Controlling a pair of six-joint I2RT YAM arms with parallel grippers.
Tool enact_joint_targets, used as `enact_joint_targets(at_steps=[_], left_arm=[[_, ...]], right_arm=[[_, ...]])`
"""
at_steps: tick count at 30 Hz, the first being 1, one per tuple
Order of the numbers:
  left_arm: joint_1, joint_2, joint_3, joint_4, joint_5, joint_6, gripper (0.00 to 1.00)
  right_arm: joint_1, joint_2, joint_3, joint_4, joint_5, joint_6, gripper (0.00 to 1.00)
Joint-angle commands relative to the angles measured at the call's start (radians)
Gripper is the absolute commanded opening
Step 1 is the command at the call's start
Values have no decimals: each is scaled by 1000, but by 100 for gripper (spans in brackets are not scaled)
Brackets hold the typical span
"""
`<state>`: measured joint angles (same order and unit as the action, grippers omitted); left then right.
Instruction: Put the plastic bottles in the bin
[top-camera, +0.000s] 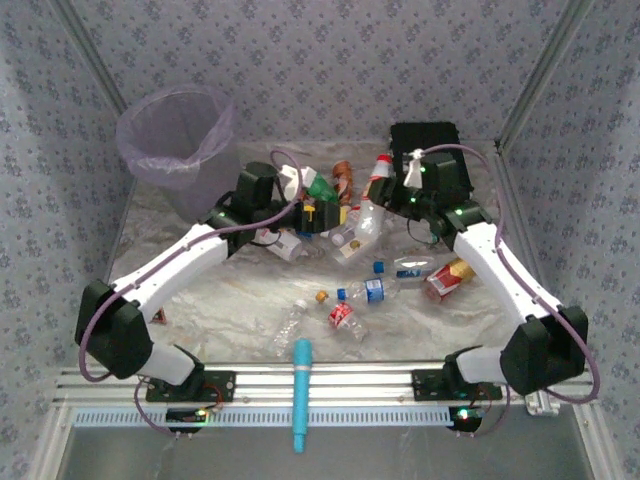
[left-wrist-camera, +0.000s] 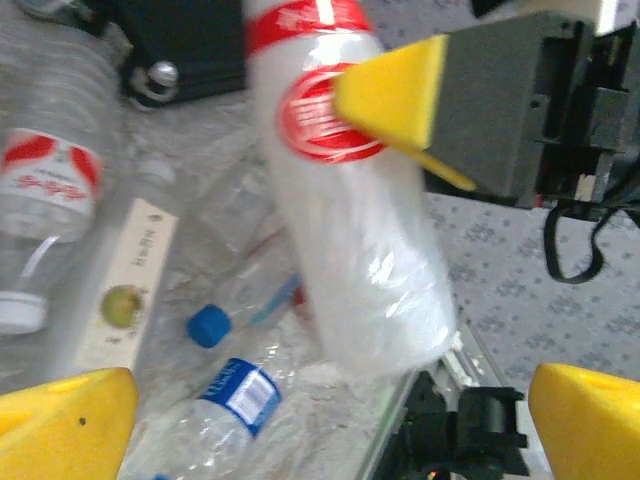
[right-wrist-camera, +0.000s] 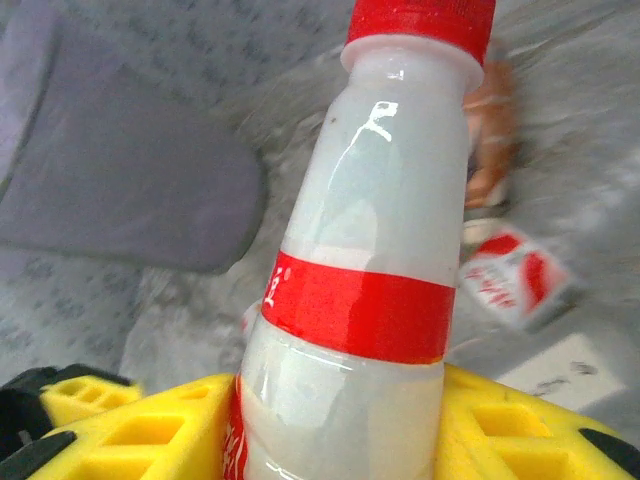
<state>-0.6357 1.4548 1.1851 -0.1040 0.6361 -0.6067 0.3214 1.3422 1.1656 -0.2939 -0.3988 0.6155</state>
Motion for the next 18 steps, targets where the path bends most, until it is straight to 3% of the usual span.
enact_joint_targets(at_steps=[1,8,18], left_arm=[[-20,26,35,101,68,-29,97],[-26,80,44,143,73,-67,92],[-27,105,48,171,66,-96,60]], right_arm=[[35,38,73,41,-131,3,47],[88,75,109,62,-161,5,47],[106,81,113,96,-152,54,47]])
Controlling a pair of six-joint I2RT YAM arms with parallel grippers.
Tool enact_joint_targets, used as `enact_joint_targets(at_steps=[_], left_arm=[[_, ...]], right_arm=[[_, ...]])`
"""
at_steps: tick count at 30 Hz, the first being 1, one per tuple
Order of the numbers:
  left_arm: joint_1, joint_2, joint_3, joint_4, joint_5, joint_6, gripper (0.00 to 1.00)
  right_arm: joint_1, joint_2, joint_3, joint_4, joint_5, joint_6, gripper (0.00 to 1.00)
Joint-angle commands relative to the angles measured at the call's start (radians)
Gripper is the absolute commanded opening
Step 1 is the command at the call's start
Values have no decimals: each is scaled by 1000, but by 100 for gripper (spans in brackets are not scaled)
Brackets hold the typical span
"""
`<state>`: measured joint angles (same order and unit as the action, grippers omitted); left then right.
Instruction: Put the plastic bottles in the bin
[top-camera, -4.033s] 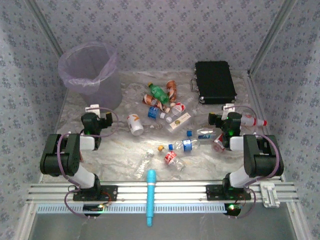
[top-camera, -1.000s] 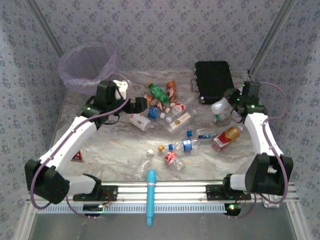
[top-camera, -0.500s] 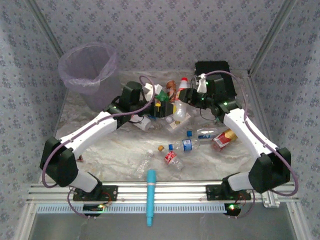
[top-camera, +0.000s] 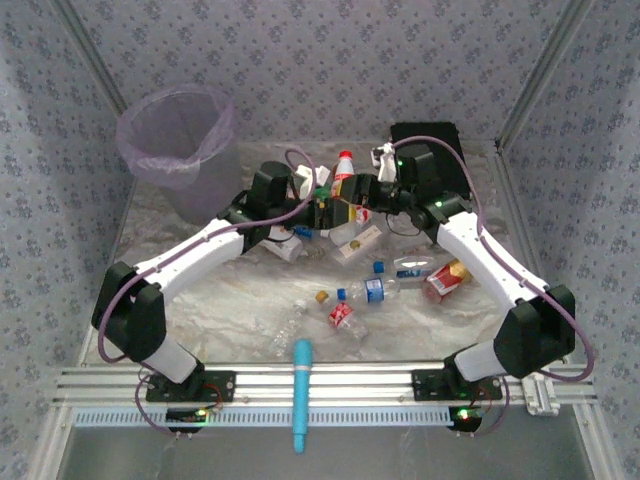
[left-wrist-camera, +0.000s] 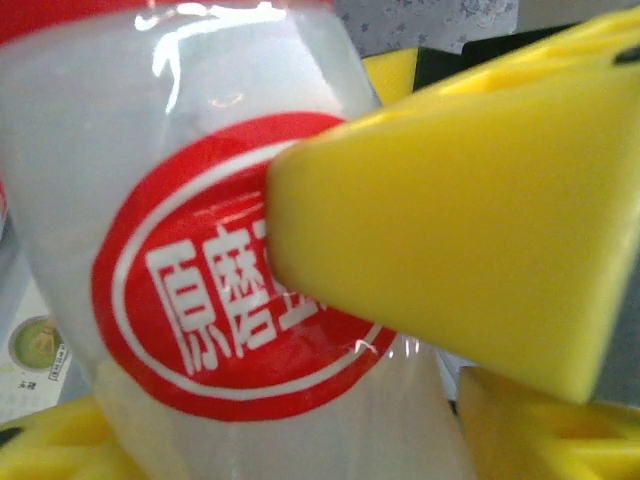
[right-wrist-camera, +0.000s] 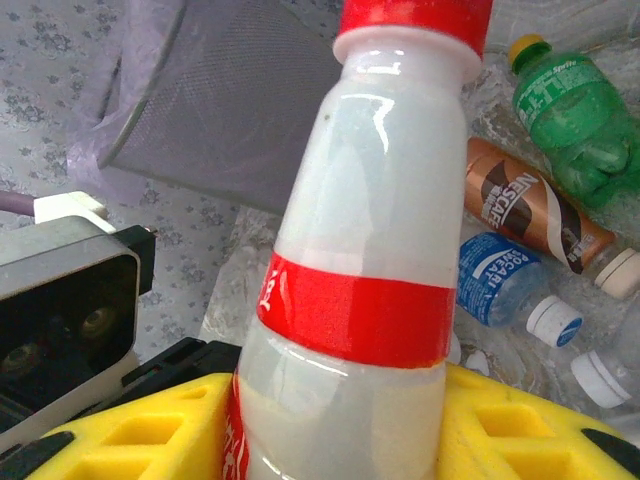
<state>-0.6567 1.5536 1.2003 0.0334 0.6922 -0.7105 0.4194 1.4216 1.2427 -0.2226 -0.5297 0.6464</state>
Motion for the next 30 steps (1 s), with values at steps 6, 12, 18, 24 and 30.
enact_joint_targets(at_steps=[6,12,18,24,30], left_arm=[[-6,9,50,-3,-6,30,49],[17,14,128,-132,-21,120,48],[104,18,340,-422,-95,292,47],[265,54,595,-603,-173,428,35],[420,118,798,-694,-342,509,23]], right_arm=[[1,4,43,9,-16,24,60],[-89,-54,84,-119,35,-10,89],[-181,-142,109,-331,182,-150,92],[-244,-204,26,-452,257,-199,92],[-283,-246,-42,-505,282,-223,92]])
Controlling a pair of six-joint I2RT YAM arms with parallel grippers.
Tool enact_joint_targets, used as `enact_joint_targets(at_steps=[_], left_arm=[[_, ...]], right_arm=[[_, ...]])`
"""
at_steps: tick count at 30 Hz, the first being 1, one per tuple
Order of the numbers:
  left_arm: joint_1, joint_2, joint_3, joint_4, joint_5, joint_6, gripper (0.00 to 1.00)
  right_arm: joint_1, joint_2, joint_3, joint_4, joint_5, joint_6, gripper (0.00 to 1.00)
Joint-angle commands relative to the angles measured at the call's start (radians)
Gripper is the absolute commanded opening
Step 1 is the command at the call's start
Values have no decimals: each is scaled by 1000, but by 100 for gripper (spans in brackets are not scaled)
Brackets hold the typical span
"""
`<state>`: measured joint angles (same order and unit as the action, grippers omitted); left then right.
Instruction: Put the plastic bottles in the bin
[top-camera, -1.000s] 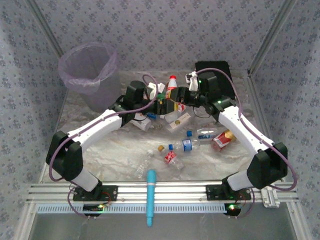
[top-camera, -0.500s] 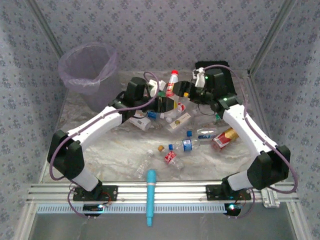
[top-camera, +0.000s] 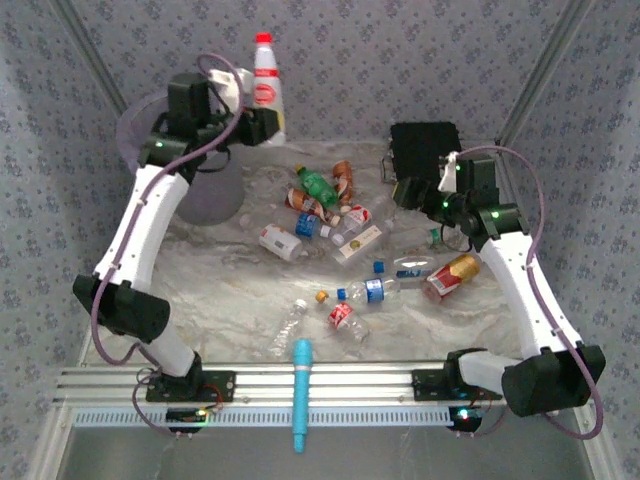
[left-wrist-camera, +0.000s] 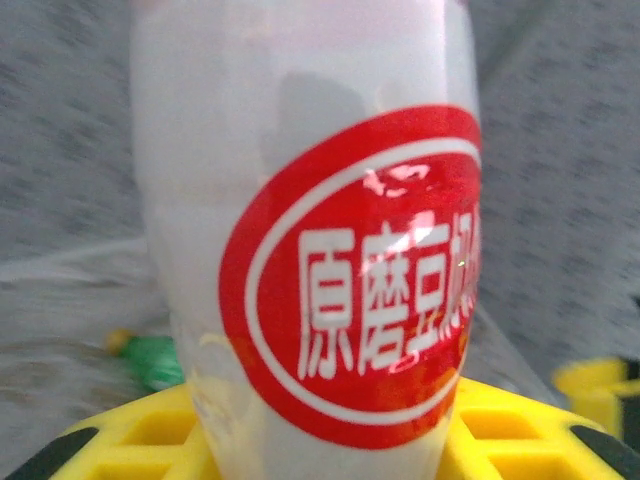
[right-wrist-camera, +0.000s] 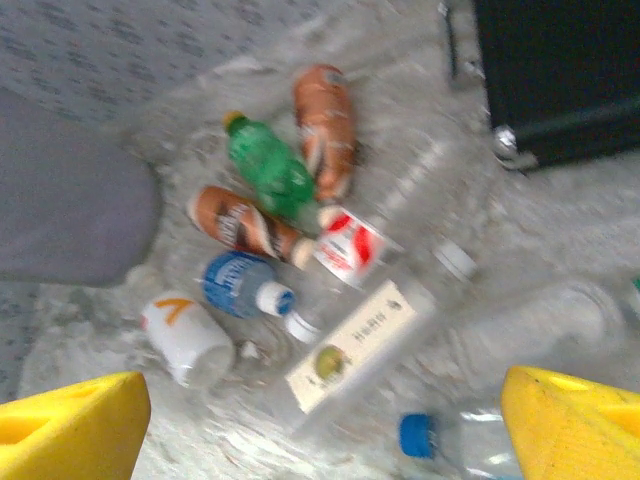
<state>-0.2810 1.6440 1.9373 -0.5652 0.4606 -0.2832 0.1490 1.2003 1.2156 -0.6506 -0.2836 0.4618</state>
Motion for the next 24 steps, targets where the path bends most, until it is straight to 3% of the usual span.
enact_joint_targets(at_steps=[1,12,24], left_arm=[[73,34,71,-93,-141,89,22],[287,199,154,-92,-319,97,19],[310,379,260,-265,-434,183,19]], right_arm=[[-19,-30,-53,-82,39,-40,92],[-71,-77,-124,-119,81,-64,92],[-128,-107,-191,-138,92,-87,92]])
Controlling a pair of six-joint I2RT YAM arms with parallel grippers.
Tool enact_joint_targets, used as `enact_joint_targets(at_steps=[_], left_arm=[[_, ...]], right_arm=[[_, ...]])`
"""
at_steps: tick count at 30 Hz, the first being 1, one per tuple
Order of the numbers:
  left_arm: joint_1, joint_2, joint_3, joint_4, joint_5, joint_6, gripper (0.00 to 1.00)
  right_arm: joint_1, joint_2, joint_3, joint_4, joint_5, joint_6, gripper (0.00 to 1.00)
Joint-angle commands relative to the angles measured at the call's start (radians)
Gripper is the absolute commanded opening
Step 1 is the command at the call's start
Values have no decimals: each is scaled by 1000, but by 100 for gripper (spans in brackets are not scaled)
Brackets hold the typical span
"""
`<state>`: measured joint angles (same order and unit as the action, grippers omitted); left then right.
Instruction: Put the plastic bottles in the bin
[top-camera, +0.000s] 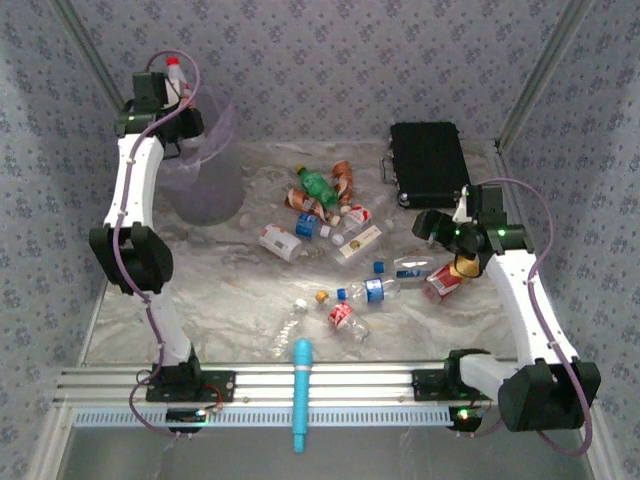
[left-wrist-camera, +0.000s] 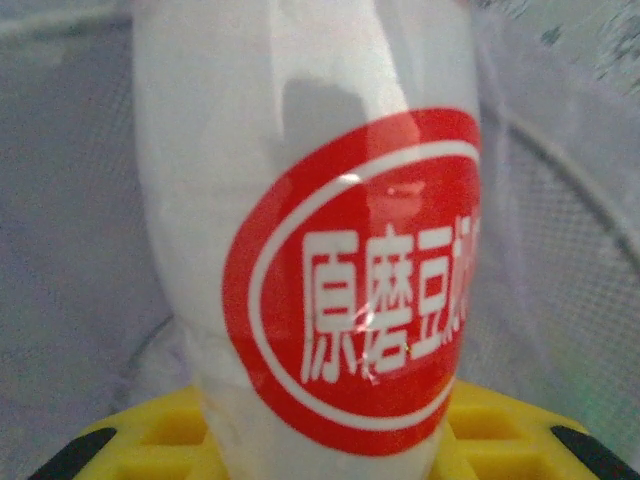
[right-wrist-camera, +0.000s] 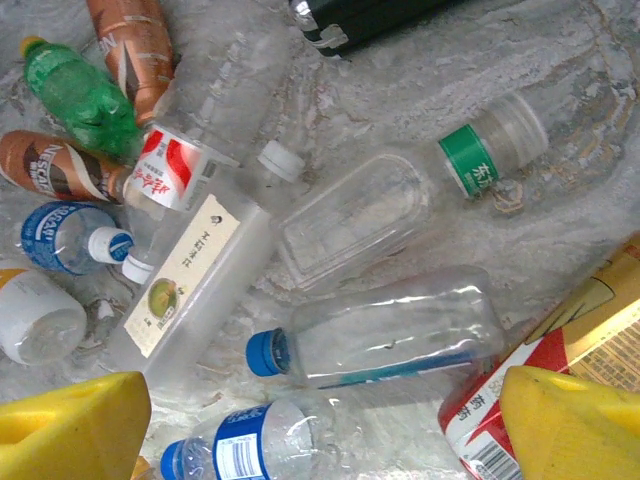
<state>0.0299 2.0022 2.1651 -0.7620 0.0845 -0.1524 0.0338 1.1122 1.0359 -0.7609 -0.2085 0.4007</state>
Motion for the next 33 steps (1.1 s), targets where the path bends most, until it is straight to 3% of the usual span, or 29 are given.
enact_joint_targets(at_steps=[1,15,28,33], left_arm=[[1,28,33,-86,-69,63,19],[2,148,107,-448,-26,194,22],[0,-168,-271,-498,-29,155,20],[1,-260,-370,-520,-33,152,19]], right_arm=[[-18,-18,-12,-29,16,-29,92],[-41,-5,-43,8,9,-45,92],[-39,61,-34,56,-38,-39,92],[-55,81,-19,10,6,1,92]])
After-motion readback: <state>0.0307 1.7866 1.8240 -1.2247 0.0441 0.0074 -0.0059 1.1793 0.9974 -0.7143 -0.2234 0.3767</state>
